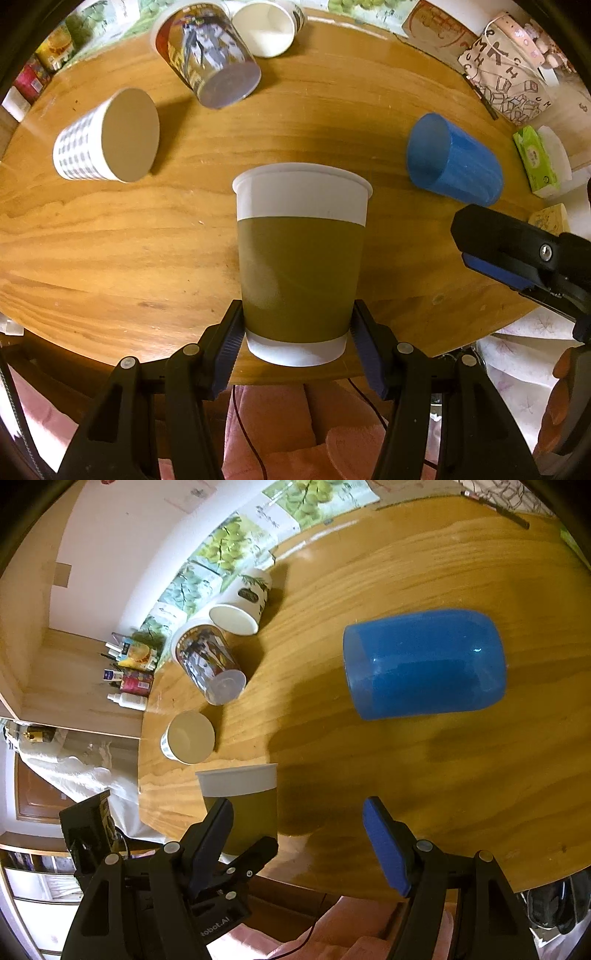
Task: Flip cup upright
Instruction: 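Grasp the cup with the right gripper while the left gripper opens and releases it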
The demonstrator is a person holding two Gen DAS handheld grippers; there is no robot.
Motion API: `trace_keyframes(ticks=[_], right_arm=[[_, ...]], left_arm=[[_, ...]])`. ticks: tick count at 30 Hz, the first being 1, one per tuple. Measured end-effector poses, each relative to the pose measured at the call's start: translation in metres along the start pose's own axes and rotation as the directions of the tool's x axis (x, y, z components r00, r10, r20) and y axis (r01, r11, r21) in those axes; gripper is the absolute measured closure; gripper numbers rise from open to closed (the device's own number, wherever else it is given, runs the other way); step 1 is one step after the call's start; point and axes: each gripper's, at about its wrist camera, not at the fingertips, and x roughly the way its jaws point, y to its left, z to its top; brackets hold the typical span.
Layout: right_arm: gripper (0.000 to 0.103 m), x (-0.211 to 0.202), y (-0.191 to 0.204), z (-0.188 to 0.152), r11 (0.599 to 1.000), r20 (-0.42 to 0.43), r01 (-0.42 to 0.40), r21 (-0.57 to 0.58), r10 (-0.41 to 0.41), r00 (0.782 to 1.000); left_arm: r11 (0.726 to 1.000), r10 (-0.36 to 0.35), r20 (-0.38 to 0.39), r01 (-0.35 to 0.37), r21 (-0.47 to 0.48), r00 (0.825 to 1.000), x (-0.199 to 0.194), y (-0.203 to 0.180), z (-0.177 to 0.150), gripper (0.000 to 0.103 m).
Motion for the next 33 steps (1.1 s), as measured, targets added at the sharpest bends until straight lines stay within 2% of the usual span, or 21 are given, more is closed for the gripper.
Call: trace_keyframes(ticks=[12,17,30,33], right_arm=[[0.03,0.027,0.0,0.005,1.0,-0.076,-0.02,0.017,0.022,0.997],[0.03,0.038,0.003,0.007,1.0,-0.111,-0.028,0.014,0.029,0.993],[0.029,0.069,0.016,0.012,0.999,-0.191,-0.044,-0.008,0.041,0.981],[0.029,0.075,0.02,0.014,0.998,-0.209,-0.069,-0.008,0.066,0.976]], left_arm=[[0.999,-0.031,-0.054,0.032,0.015,0.998,0.007,0.004,0.0,0.041],[1.0,-0.028,-0.061,0.028,0.008,0.998,0.008,0.005,0.003,0.037],[1.0,0.0,-0.062,-0.002,-0.028,0.998,0.001,0.021,0.003,0.037],[0.999,0.002,-0.057,-0.005,-0.04,0.998,-0.002,0.025,0.002,0.037]])
